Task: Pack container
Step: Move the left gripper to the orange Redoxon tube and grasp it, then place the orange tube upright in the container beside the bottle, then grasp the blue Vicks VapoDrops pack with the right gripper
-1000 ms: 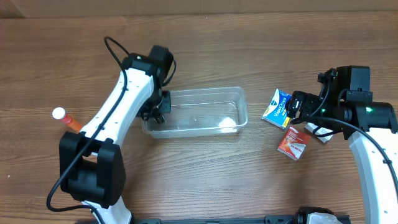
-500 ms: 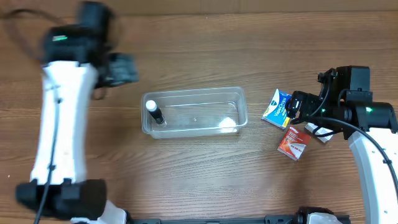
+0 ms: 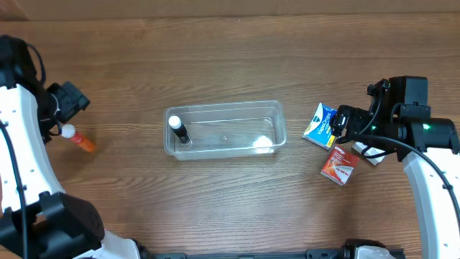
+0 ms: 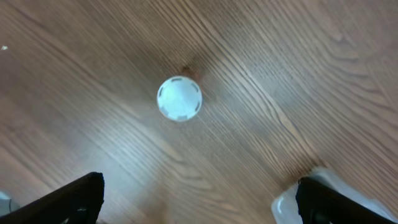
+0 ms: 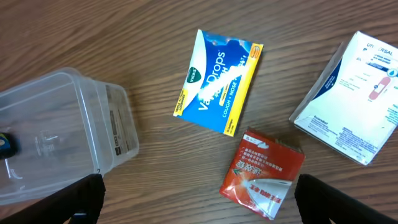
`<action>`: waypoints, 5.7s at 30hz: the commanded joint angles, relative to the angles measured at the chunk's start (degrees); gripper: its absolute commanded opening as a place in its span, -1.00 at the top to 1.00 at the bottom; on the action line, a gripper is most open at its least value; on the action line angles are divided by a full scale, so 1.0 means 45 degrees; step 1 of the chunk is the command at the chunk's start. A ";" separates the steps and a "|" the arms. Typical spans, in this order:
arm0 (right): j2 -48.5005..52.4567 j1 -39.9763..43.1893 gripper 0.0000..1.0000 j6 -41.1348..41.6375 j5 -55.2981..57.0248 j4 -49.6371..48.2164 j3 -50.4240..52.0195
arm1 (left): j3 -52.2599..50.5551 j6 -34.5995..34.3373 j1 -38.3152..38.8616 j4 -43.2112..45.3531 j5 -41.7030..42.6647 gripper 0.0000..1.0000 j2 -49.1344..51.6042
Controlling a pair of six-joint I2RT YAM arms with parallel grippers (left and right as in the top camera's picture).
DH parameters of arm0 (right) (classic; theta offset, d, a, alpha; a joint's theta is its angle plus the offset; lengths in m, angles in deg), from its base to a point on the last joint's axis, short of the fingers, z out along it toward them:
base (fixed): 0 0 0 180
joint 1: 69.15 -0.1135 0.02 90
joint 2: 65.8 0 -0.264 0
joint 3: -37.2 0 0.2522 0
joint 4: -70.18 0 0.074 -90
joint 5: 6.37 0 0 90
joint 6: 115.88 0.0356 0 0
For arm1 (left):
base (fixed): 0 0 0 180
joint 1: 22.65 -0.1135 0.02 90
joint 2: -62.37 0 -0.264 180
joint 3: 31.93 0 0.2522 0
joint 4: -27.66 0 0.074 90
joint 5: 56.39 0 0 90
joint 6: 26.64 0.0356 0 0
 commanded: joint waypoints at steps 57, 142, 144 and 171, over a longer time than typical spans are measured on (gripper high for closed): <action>-0.0019 0.0063 -1.00 0.0058 -0.0068 -0.0112 -0.0393 | -0.2404 0.0850 0.8131 0.0078 0.1112 0.92 -0.2846; 0.9020 -0.1588 -1.00 0.3638 0.1749 0.0928 -0.4226 | -0.0262 0.1248 0.7728 0.1802 -0.0170 -1.00 -0.2939; 0.9233 -0.1583 -1.00 0.3638 0.1749 0.0933 -0.4177 | -0.0262 0.1248 0.7728 0.1758 -0.0170 -1.00 -0.2939; 1.0341 -0.1588 -0.58 0.2477 0.2312 0.0398 -0.4153 | -0.0262 0.1243 0.7737 0.1637 -0.0165 -1.00 -0.2939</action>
